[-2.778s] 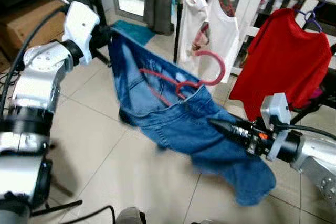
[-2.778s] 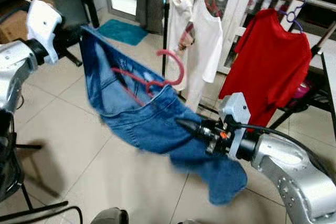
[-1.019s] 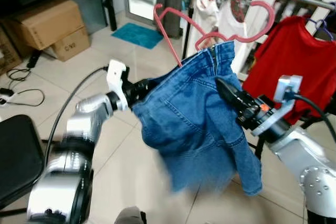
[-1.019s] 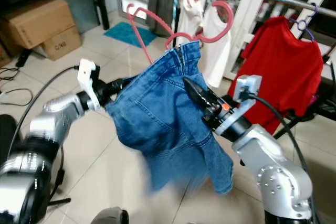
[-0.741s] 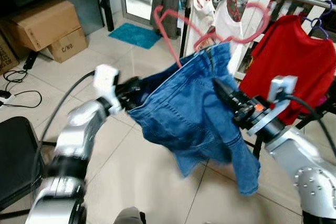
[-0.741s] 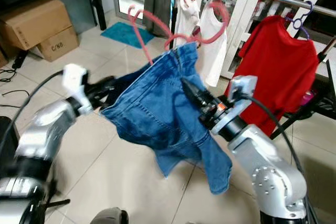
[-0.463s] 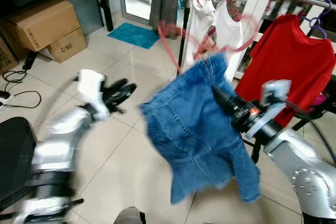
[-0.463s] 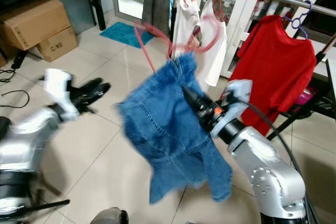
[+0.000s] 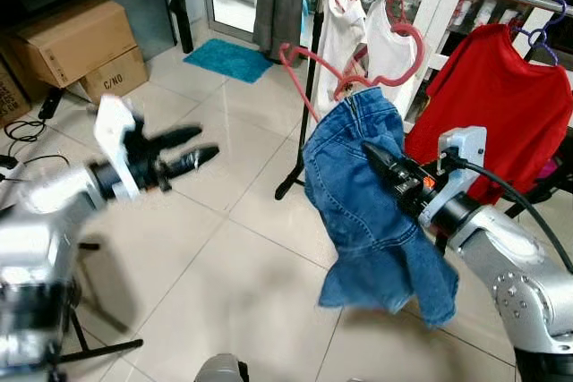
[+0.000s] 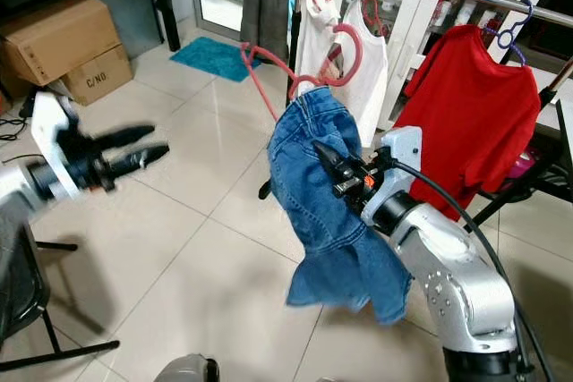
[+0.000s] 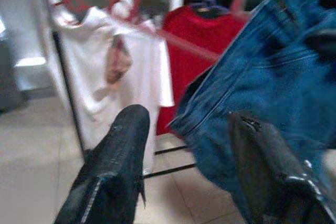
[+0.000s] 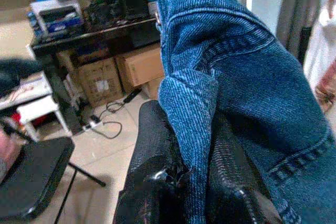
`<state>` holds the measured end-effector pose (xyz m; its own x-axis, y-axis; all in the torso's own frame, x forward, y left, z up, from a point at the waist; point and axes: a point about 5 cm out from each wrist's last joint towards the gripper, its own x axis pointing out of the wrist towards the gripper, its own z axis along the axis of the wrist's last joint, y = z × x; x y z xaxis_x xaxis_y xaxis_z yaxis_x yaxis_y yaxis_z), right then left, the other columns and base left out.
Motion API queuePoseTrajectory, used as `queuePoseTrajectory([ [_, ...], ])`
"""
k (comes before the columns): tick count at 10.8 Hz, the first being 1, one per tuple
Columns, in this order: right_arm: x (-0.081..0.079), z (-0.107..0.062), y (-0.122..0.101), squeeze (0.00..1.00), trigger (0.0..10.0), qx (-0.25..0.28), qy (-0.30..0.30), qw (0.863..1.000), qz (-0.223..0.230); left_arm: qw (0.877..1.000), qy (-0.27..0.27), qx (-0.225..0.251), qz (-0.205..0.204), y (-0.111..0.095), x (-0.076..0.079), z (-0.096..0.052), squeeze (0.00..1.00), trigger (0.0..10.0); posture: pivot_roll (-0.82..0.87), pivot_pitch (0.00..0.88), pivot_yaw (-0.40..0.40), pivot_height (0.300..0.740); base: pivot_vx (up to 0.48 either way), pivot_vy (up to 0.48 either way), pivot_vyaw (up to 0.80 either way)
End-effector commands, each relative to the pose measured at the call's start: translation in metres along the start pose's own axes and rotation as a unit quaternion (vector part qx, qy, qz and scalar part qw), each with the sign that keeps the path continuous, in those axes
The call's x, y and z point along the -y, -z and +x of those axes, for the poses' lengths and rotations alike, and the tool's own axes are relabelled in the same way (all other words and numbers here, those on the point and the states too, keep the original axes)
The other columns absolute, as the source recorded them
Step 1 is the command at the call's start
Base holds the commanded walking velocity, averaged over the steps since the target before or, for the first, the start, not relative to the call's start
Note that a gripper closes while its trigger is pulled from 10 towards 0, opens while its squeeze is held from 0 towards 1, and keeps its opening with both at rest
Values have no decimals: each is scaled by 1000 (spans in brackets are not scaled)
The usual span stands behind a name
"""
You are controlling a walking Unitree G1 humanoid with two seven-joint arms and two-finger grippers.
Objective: Hang hanger
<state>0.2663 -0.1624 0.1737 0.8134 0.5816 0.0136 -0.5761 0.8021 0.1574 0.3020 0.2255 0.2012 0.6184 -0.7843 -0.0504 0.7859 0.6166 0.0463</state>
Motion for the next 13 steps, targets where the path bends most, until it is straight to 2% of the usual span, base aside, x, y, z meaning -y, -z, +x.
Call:
queuePoseTrajectory([
  [1, 0, 0, -9, 0, 0, 15, -19, 999, -31, 998, 44, 18, 27, -25, 3, 4, 1000, 10000, 57, 24, -19, 740, 0, 0, 0],
  [2, -2, -2, -5, 0, 0, -17, -60, 995, -80, 992, 115, 36, 46, -58, 5, 7, 1000, 10000, 60, 22, -16, 740, 0, 0, 0],
  [3, -4, -2, -4, 0, 0, -26, -74, 993, -91, 988, 140, 34, 53, -68, 5, 9, 1000, 10000, 59, 19, -13, 740, 0, 0, 0],
  [4, -8, -2, -5, 0, 0, -45, -107, 987, -112, 982, 163, 24, 88, -85, -3, 16, 1000, 10000, 56, 12, -14, 740, 0, 0, 0],
  [6, -12, -5, -14, 0, 0, -63, -152, 974, -158, 981, 161, 1, 113, -89, -22, 23, 1000, 10000, 48, 1, -16, 740, 0, 0, 0],
  [7, -18, -9, -24, 0, 0, -73, -196, 959, -192, 973, 204, -40, 104, -81, -25, 22, 1000, 10000, 51, 0, -6, 740, 0, 0, 0],
  [8, -20, -9, -27, 0, 0, -76, -209, 953, -206, 968, 223, -47, 107, -77, -24, 23, 702, 10000, 51, 0, -4, 740, 0, 0, 0],
  [9, -23, -9, -32, 0, 0, -80, -227, 945, -222, 958, 253, -62, 118, -70, -21, 29, 0, 10000, 50, 0, 4, 740, 0, 0, 0],
  [11, -30, -8, -33, 0, 0, -84, -249, 936, -234, 953, 278, -41, 112, -65, -12, 44, 0, 10000, 45, 0, 18, 740, 0, 0, 0],
  [13, -33, -9, -28, 0, 0, -105, -264, 927, -246, 929, 338, -55, 139, -52, 5, 64, 0, 10000, 45, 0, 15, 740, 0, 0, 0],
])
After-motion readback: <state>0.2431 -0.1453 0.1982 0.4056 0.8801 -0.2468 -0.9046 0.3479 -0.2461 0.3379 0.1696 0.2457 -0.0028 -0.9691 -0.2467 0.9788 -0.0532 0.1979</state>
